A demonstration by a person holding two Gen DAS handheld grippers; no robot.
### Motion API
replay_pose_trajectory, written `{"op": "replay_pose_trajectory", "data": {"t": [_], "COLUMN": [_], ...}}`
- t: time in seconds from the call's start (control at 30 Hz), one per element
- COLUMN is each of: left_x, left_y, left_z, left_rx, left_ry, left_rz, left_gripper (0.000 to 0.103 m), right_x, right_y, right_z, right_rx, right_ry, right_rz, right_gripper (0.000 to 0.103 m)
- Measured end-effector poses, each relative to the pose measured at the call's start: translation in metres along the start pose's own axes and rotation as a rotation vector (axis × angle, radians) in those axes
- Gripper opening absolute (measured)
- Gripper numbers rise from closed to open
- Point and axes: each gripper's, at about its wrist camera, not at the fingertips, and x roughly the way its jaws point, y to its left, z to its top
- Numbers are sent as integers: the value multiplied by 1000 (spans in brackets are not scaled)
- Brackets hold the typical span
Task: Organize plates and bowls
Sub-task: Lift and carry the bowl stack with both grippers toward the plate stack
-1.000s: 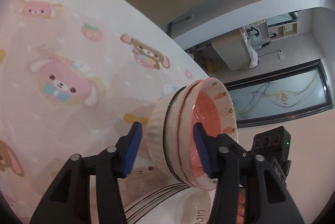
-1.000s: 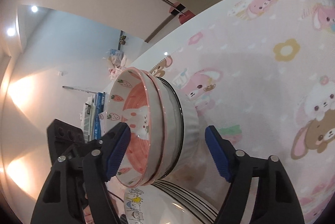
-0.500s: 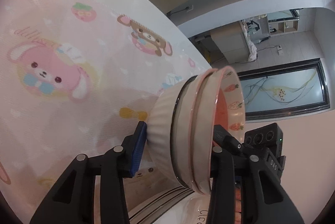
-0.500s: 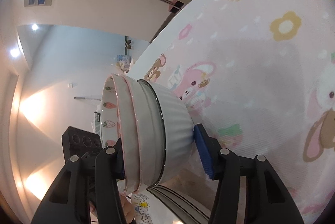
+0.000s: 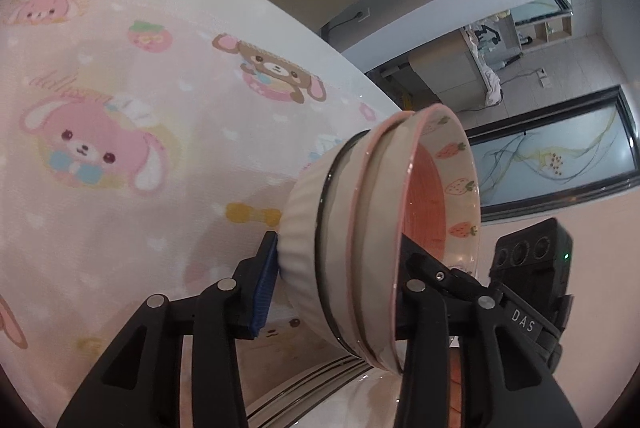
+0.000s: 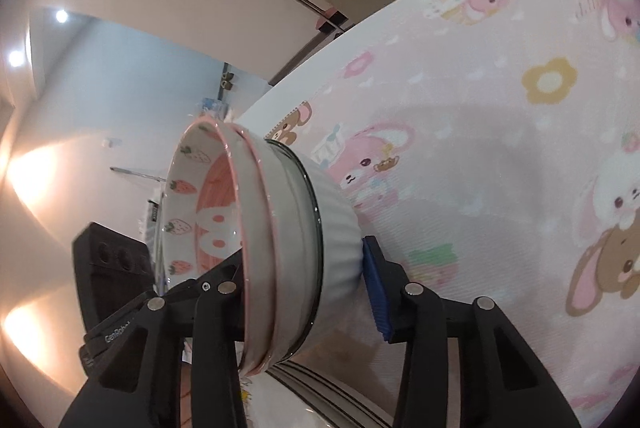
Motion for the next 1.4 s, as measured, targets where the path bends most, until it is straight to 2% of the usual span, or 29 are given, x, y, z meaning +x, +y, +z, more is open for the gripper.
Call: {"op": "replay_pose_trajectory", "data": {"t": [0.17, 0.3, 0.57, 0.77, 0.97, 1.13, 1.4], "left_x": [0, -3, -35, -59, -85, -98, -105], "left_y": [1, 0, -20, -45, -64, -81, -88], "left_z": [0, 0, -4, -11, -20, -29, -31], "left_rx": [-9, -10, 34, 85, 123, 171, 183], "left_ry": [10, 9, -59, -106, -156, -201, -208], "left_rz": [8, 7, -15, 13, 7, 46, 27], "left_gripper": [38, 38, 37, 37, 37, 38, 38], "right_x": [-1, -5, -31, -56, -83, -96, -109], "right_y": [-6, -1, 23, 41, 59, 73, 82], "right_z": [2, 3, -1, -10, -19, -23, -27], "right_rx": [56, 56, 34, 22, -18, -63, -62], "right_ry": [20, 23, -20, -54, -78, -92, -92], "right_rz": [23, 14, 60, 67, 96, 108, 126], "right_gripper": [42, 42, 42, 42, 43, 43, 43]}}
